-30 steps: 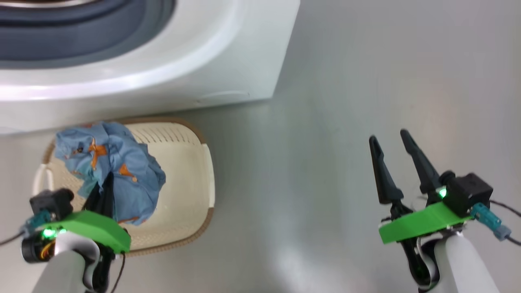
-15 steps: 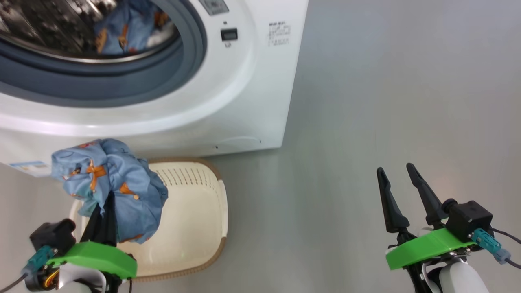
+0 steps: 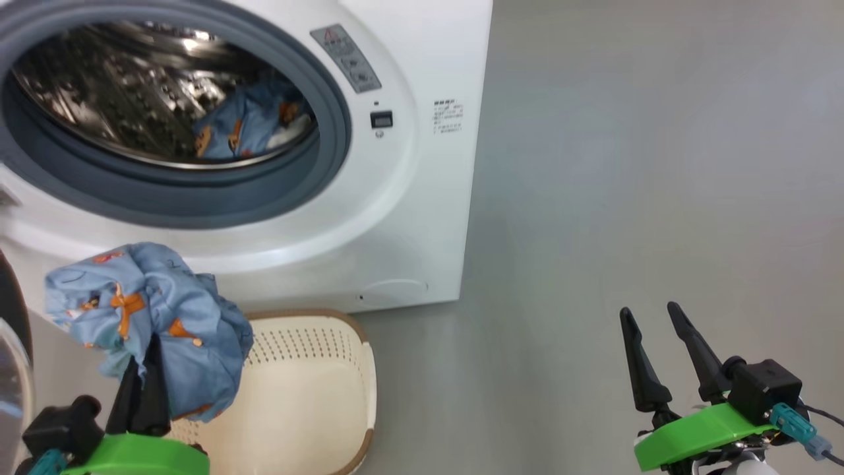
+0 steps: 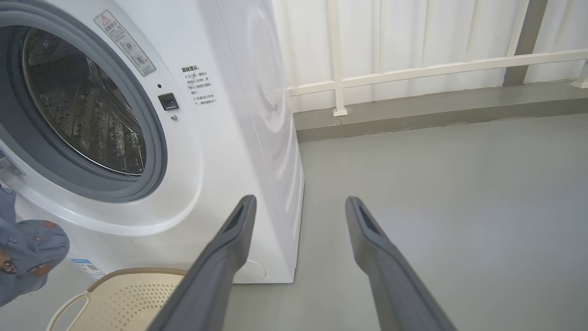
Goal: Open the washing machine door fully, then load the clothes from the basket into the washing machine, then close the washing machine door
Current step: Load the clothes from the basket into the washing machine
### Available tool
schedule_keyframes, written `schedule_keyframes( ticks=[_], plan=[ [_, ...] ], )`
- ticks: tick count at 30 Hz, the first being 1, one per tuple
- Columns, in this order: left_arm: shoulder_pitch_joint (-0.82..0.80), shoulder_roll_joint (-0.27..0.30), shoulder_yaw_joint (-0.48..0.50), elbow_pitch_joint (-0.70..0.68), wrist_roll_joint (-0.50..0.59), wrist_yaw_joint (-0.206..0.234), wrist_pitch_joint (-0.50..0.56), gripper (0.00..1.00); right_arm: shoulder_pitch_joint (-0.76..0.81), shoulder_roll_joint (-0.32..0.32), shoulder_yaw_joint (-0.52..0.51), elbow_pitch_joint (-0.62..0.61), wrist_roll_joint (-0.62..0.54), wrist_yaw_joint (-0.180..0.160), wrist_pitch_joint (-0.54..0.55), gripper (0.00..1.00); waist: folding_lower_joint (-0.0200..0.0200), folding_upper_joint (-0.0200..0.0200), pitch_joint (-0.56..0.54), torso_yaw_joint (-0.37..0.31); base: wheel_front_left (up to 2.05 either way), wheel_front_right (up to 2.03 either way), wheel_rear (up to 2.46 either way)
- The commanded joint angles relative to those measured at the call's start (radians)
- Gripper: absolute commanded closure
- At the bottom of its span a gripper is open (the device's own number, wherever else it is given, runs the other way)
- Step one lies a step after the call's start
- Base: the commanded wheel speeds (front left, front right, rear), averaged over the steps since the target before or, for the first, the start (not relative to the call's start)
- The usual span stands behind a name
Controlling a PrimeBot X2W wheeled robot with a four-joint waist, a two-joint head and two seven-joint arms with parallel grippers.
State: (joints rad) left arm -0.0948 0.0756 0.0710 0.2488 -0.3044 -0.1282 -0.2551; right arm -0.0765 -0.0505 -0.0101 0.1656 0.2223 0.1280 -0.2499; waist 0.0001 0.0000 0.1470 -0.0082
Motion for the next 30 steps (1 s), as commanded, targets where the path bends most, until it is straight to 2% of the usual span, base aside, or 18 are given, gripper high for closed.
schedule_keyframes(
  ticks=[1,11,30],
  plan=[
    [0.008,0.010,0.040,-0.051,0.020,-0.002,-0.007,1.00,0.006,0.000,0.022,-0.030,-0.008,0.003,-0.012,0.00,-0.0001,0.0000,-0.045,-0.007,0.00,0.00,0.00],
    [0.099,-0.016,0.074,-0.119,0.054,-0.002,-0.007,1.00,0.050,-0.005,0.017,-0.039,-0.028,0.003,-0.012,0.00,-0.0001,0.0000,-0.143,-0.025,0.00,0.00,0.00],
    [0.153,-0.025,0.077,-0.164,0.034,0.021,-0.007,1.00,0.077,-0.013,0.004,-0.057,-0.036,0.003,-0.012,0.00,-0.0001,0.0000,-0.169,-0.024,0.00,0.00,0.00]
  ],
)
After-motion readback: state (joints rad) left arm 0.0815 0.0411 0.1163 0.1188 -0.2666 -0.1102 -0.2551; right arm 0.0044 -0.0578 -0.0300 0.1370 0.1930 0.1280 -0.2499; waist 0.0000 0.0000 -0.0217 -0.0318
